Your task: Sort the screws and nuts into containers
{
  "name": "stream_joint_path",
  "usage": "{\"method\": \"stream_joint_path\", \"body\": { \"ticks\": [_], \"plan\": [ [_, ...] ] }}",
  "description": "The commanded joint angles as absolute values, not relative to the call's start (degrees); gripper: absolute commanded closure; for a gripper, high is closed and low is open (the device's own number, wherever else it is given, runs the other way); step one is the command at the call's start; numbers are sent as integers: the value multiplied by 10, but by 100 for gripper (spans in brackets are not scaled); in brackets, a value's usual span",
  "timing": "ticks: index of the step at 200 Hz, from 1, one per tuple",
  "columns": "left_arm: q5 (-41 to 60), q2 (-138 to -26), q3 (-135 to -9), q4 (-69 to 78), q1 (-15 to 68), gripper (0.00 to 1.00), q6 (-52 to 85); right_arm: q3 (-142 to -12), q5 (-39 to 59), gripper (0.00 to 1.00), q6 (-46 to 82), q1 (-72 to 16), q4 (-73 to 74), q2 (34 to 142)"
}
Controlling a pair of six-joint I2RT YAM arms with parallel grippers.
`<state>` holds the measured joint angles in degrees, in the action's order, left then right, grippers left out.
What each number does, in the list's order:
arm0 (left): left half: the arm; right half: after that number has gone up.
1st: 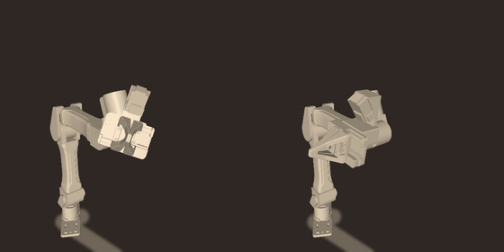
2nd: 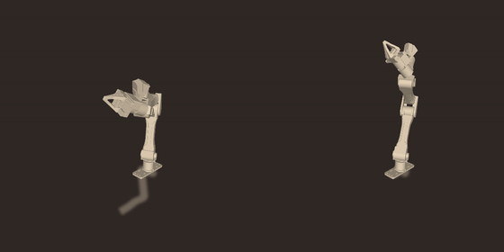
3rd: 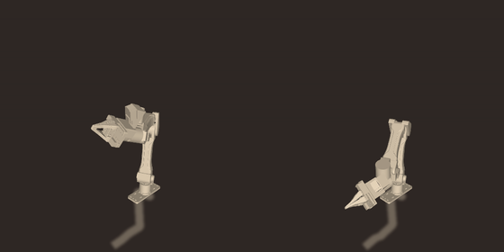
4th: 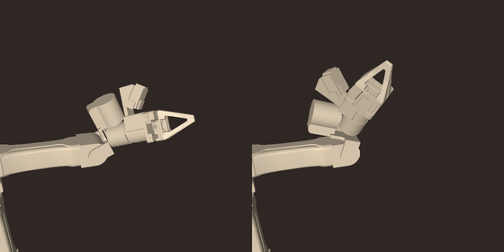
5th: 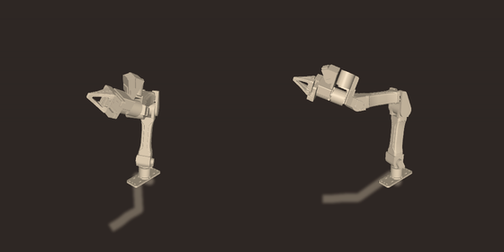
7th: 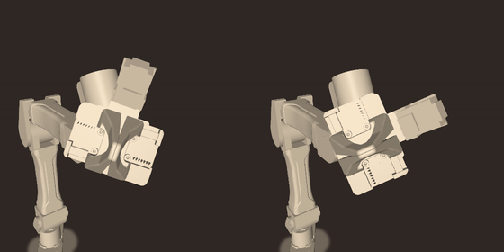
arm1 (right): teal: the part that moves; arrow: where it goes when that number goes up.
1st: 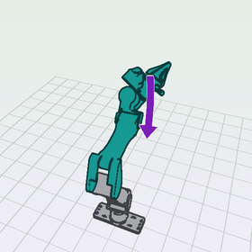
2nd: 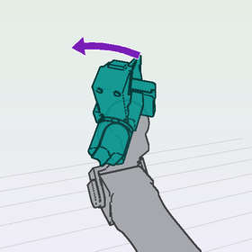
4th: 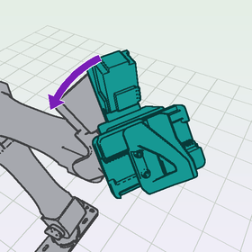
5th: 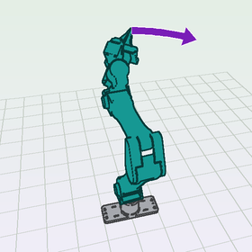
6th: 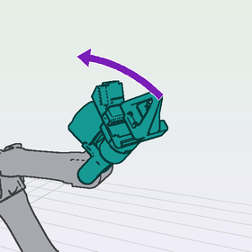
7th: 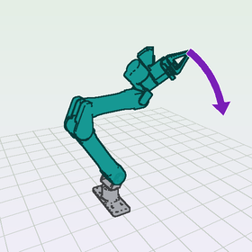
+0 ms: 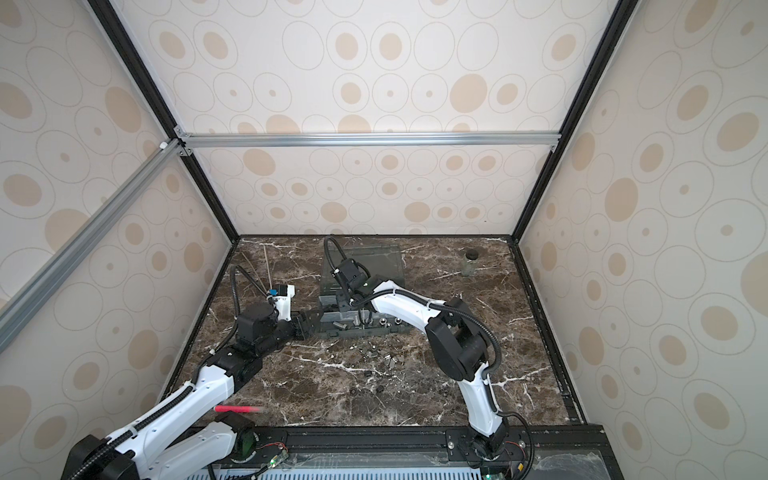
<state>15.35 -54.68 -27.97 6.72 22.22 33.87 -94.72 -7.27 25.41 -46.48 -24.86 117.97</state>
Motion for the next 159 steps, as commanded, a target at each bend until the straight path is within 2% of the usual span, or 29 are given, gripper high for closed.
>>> {"method": "stream_joint_path", "body": {
  "ticks": [1, 72, 159],
  "plan": [
    [155, -539, -282, 63, 217, 49, 350, -947, -68, 74, 261, -463, -257, 1162],
    [163, -550, -284, 65, 217, 48, 344, -877, -81, 74, 266, -463, -247, 1072],
    [221, -589, -286, 98, 218, 49, 308, -675, -152, 73, 296, -463, -255, 877]
  ]
}}
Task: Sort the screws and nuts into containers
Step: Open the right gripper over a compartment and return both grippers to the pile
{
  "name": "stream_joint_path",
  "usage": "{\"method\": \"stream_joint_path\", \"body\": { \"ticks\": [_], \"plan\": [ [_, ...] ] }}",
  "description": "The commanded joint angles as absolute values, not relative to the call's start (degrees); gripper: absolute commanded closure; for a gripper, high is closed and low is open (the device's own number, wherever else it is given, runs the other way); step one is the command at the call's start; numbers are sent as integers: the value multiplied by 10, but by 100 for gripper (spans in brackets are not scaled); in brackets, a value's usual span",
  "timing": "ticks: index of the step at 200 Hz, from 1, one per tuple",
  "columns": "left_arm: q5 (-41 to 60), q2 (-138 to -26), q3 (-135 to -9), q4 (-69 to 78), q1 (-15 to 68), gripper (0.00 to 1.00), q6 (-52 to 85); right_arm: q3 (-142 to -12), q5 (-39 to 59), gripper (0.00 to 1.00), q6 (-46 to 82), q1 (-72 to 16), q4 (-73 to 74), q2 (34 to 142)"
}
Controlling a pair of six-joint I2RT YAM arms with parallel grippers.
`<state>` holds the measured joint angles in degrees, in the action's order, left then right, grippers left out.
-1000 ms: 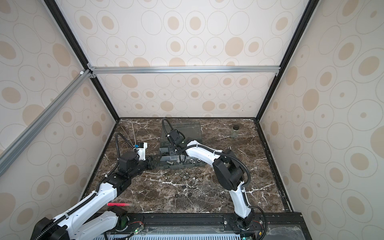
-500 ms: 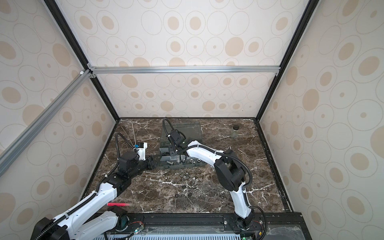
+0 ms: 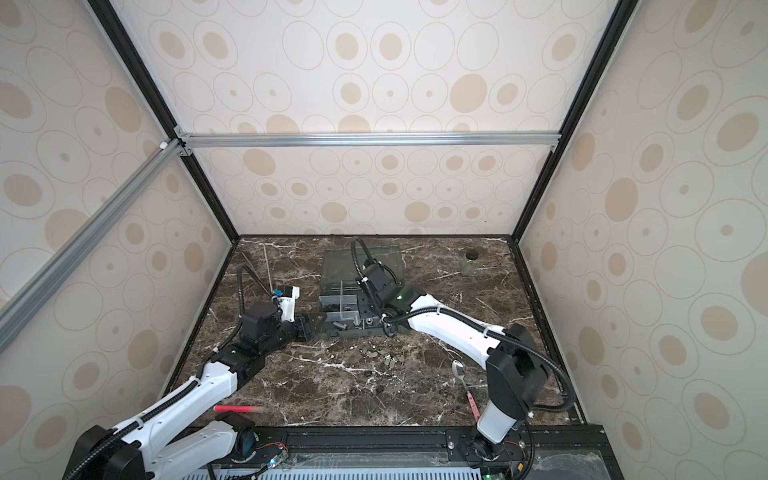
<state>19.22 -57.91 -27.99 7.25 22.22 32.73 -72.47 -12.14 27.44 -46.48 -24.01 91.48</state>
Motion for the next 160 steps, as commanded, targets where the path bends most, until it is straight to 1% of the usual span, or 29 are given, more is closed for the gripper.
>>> {"method": "stream_joint_path", "body": {
  "ticks": [1, 30, 56, 103, 160],
  "plan": [
    [222, -589, -286, 98, 218, 49, 307, -672, -152, 73, 298, -462, -255, 875],
    [242, -599, -283, 106, 221, 50, 297, -605, -175, 73, 330, -463, -257, 830],
    [236, -605, -288, 91, 237, 51, 271, -559, -184, 73, 366, -463, -260, 801],
    [183, -637, -332, 16, 321, 51, 161, -490, -199, 73, 420, -463, -255, 754],
    [124, -717, -407, -76, 434, 51, 23, -486, -225, 73, 421, -463, -286, 721]
  ]
}}
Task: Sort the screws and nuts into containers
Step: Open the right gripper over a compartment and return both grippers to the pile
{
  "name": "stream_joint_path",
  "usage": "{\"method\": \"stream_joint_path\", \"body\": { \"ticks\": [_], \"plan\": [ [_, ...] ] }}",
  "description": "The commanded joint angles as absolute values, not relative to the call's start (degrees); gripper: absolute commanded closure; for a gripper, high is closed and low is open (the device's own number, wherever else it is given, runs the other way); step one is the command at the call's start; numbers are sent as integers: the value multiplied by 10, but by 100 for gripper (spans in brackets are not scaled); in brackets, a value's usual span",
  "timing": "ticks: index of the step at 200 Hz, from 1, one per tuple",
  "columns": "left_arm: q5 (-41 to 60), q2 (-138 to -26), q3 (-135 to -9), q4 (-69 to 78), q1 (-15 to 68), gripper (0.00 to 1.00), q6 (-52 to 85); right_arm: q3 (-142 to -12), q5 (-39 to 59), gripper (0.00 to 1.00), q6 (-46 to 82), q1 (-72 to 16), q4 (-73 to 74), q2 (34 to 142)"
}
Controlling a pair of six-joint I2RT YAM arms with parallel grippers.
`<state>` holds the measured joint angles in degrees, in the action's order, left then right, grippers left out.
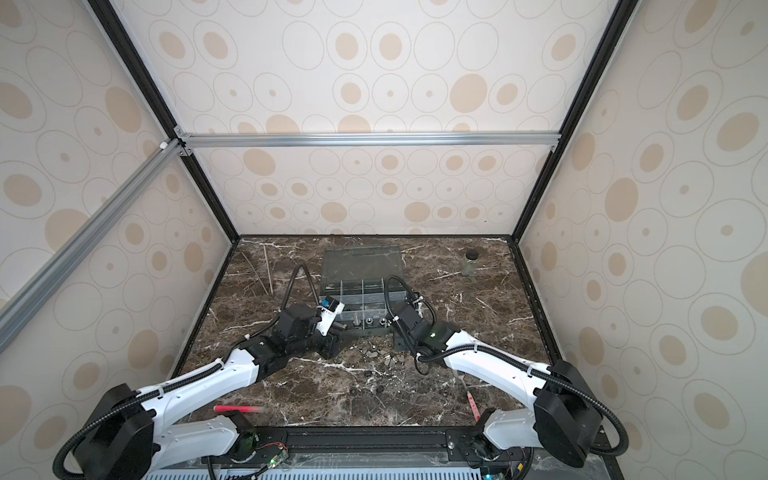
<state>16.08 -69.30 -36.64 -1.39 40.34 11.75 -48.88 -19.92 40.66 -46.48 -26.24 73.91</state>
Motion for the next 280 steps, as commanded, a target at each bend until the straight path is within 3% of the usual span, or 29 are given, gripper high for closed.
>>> {"method": "stream_joint_path", "body": {
  "ticks": [1, 209, 280],
  "plan": [
    [123, -719, -408, -77, 435, 51, 21, -486, -226, 73, 421, -464, -286, 720],
    [54, -905, -469, -109, 569, 54, -52, -415, -261, 71, 472, -463, -290, 629],
    [66, -931, -472, -101, 576, 68, -49, -401, -266, 70, 482, -462, -289, 616]
  ]
}}
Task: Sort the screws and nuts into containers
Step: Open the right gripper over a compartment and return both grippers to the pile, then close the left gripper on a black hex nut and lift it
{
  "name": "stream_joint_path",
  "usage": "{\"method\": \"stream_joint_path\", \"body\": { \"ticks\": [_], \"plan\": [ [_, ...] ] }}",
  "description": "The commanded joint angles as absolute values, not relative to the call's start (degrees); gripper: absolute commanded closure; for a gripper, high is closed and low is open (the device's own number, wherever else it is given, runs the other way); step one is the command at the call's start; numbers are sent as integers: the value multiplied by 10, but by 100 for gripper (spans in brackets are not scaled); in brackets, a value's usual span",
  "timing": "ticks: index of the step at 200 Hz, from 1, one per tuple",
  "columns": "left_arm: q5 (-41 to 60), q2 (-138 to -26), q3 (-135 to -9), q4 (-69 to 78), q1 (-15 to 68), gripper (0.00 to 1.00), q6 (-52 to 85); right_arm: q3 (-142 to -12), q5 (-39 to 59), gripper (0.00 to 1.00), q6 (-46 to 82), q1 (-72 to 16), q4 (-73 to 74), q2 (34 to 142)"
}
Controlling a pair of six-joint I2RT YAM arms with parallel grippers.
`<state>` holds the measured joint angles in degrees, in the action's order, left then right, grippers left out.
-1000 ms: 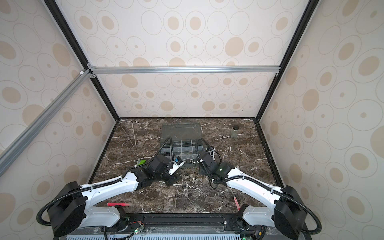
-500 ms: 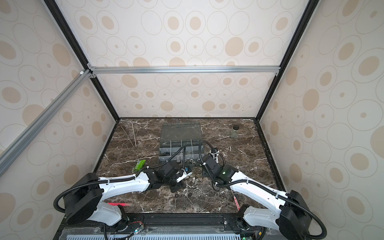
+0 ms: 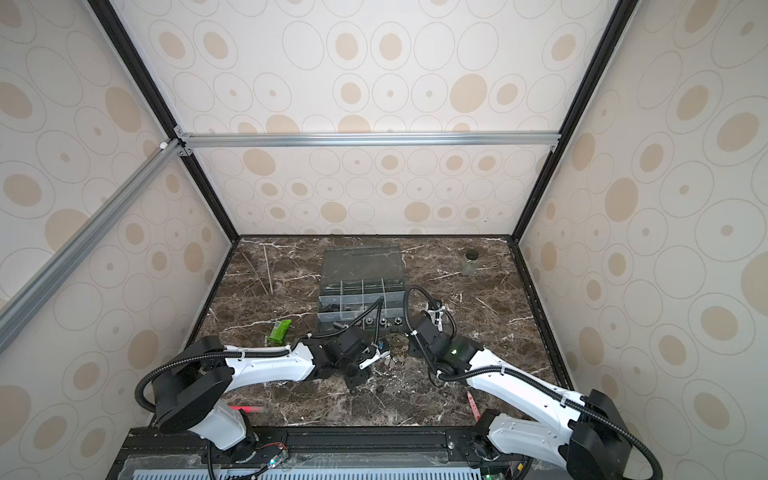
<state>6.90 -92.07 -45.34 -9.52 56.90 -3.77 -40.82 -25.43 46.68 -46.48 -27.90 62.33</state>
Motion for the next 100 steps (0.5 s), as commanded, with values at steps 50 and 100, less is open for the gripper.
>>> {"method": "stream_joint_path", "body": {
  "ticks": [50, 100],
  "plan": [
    [77, -933, -470, -87, 576, 80, -36, -401, -267, 70, 482, -463, -290, 616],
    [77, -914, -458, -49, 576, 88, -14, -401, -265, 70, 485, -463, -292, 617]
  ]
}}
